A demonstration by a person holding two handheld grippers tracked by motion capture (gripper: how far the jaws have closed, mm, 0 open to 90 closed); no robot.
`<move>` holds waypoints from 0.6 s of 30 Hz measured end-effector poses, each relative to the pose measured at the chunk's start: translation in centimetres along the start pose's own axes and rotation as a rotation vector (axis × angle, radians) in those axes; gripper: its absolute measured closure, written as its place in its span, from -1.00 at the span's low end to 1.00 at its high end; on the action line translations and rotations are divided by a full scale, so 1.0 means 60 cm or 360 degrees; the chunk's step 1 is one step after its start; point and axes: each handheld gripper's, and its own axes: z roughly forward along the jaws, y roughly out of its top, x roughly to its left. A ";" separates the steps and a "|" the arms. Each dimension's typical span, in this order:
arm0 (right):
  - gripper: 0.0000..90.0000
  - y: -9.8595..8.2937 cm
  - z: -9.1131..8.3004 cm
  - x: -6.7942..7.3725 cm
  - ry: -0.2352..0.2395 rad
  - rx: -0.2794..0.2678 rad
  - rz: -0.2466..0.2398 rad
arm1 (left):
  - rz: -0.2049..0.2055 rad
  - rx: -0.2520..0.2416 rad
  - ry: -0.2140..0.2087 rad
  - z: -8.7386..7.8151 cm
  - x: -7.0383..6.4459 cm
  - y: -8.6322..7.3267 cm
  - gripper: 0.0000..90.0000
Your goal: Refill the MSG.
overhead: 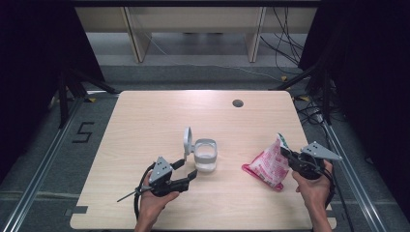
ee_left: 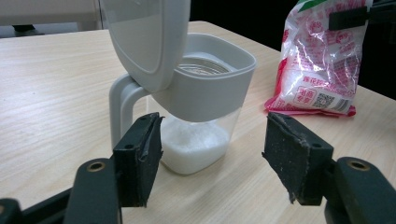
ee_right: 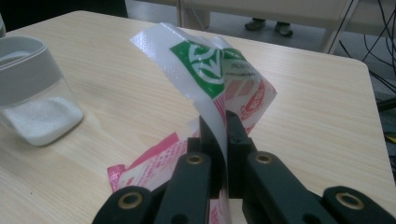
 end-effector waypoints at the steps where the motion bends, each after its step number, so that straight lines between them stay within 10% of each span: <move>1: 0.99 0.000 0.000 0.000 -0.0005 0.0000 0.0003 | 0.0001 -0.0002 -0.0006 -0.001 0.002 0.000 -0.20; 18: 0.88 -0.008 -0.001 -0.011 -0.0071 -0.0023 0.0084 | -0.0017 -0.0023 0.0060 -0.024 0.024 0.007 -0.18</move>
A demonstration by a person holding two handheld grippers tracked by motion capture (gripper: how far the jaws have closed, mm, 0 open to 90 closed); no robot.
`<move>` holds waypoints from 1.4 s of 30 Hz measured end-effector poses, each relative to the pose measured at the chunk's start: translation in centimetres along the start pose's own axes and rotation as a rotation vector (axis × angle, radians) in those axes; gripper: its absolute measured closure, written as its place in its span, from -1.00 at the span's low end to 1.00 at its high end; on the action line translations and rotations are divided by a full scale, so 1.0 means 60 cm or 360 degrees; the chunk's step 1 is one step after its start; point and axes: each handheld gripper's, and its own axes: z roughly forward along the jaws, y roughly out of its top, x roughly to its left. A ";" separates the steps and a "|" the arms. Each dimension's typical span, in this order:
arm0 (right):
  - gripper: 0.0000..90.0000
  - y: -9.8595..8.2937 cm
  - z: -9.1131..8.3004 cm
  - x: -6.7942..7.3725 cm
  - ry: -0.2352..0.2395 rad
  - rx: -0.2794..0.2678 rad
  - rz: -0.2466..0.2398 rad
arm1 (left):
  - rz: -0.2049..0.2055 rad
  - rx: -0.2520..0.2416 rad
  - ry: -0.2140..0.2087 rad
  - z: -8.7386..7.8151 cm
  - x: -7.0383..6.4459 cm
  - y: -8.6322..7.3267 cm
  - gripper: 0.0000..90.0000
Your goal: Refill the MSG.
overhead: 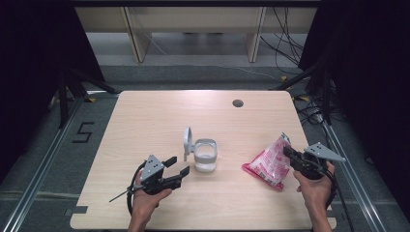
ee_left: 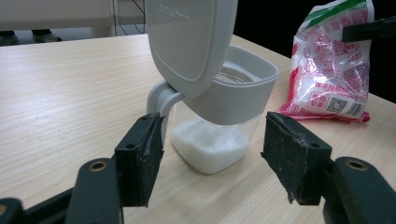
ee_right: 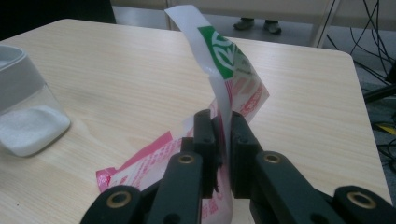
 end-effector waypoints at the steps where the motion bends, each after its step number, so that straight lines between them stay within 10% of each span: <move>1: 0.88 0.000 0.000 -0.003 -0.0002 -0.0008 -0.0014 | -0.0006 0.0003 0.0010 -0.001 0.000 0.001 -0.18; 22: 0.33 -0.010 -0.024 -0.003 -0.0144 -0.0010 0.0170 | 0.0034 -0.0020 0.0026 -0.012 0.024 0.011 -0.02; 37: 0.29 -0.004 -0.036 0.032 -0.0158 -0.0056 0.0038 | 0.0077 -0.0048 0.0057 -0.017 0.038 0.025 0.45; 42: 0.25 -0.003 -0.033 0.046 -0.0062 -0.0076 -0.0073 | 0.0130 -0.0037 0.0058 -0.012 0.043 0.035 0.69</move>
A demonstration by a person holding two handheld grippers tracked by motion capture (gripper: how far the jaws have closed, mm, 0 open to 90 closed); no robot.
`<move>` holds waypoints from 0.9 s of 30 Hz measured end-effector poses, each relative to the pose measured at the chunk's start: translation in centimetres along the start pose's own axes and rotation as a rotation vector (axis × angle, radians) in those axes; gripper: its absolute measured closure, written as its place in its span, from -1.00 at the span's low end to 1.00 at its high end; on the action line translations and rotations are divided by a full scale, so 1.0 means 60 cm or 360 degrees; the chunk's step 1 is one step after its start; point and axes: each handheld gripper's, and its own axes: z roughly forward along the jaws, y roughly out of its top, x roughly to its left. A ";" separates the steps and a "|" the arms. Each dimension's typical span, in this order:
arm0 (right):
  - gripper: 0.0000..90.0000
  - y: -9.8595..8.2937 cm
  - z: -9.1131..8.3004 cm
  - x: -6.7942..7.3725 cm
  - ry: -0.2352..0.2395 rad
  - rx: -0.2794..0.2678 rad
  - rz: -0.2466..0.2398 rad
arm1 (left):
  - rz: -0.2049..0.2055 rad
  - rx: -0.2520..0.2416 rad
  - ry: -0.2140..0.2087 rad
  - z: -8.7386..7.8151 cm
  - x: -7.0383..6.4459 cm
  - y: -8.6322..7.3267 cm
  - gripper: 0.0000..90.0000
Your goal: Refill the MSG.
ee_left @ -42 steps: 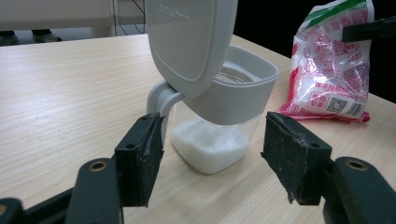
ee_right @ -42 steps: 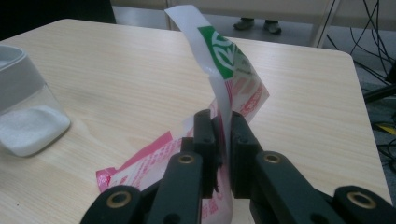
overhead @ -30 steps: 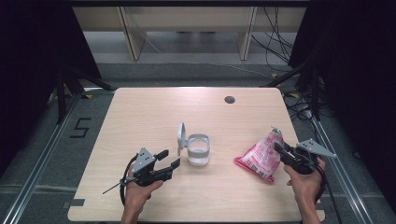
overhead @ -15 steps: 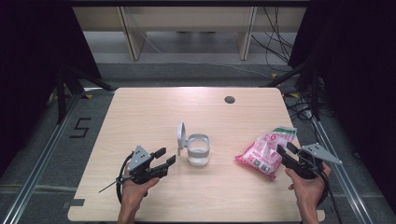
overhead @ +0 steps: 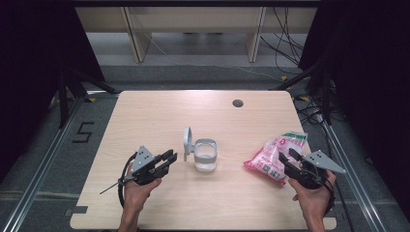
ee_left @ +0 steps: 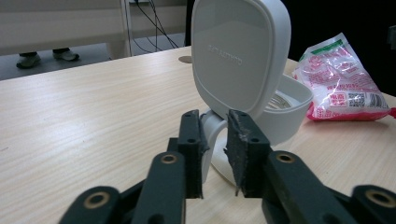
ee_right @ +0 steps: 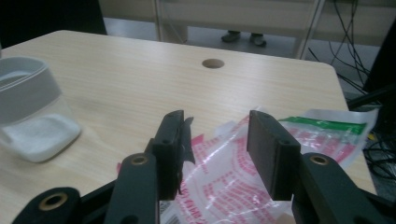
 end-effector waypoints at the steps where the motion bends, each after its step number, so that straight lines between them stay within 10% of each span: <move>1: 0.24 -0.001 0.000 0.008 -0.0012 -0.0006 0.0015 | 0.0000 0.0001 0.0001 0.001 0.001 0.002 0.74; 27: 0.00 -0.032 0.023 0.091 0.0269 0.0158 -0.0160 | 0.0069 0.0000 -0.0010 0.005 0.012 0.036 0.99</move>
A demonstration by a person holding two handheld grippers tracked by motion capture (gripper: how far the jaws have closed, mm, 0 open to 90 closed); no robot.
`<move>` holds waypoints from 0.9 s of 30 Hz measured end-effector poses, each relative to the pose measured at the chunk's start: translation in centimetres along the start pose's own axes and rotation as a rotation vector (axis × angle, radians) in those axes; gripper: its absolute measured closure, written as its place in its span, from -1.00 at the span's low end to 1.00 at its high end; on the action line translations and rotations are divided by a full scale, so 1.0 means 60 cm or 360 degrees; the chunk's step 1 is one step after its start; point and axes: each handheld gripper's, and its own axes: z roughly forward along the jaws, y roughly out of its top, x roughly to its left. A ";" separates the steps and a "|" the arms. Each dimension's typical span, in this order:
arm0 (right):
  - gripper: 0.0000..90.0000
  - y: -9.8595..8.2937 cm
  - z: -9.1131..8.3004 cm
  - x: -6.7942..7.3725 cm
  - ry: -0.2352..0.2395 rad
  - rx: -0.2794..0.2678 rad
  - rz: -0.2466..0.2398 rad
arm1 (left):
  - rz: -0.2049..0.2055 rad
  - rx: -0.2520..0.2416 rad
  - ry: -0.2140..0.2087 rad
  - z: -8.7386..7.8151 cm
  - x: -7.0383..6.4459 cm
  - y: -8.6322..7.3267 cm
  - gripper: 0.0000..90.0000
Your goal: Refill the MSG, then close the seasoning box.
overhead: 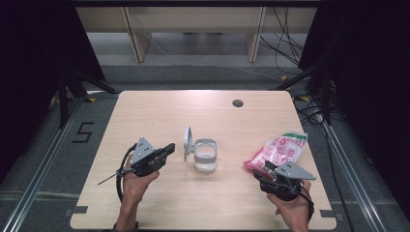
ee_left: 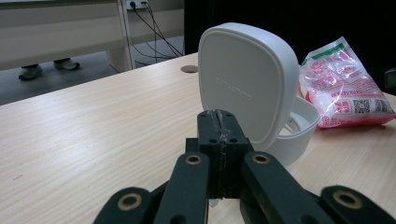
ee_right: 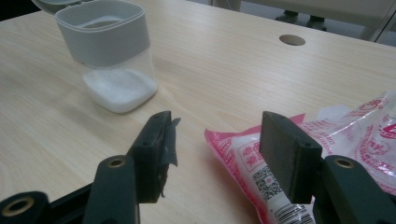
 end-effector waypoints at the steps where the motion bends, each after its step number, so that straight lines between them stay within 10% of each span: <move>1: -0.01 0.000 -0.001 0.001 -0.0008 -0.0005 -0.0007 | 0.0000 0.0004 -0.0002 0.000 0.000 0.000 0.99; 27: -0.03 -0.006 0.002 0.014 0.0056 0.0037 -0.0012 | 0.0006 0.0016 -0.0018 0.009 -0.002 0.007 0.99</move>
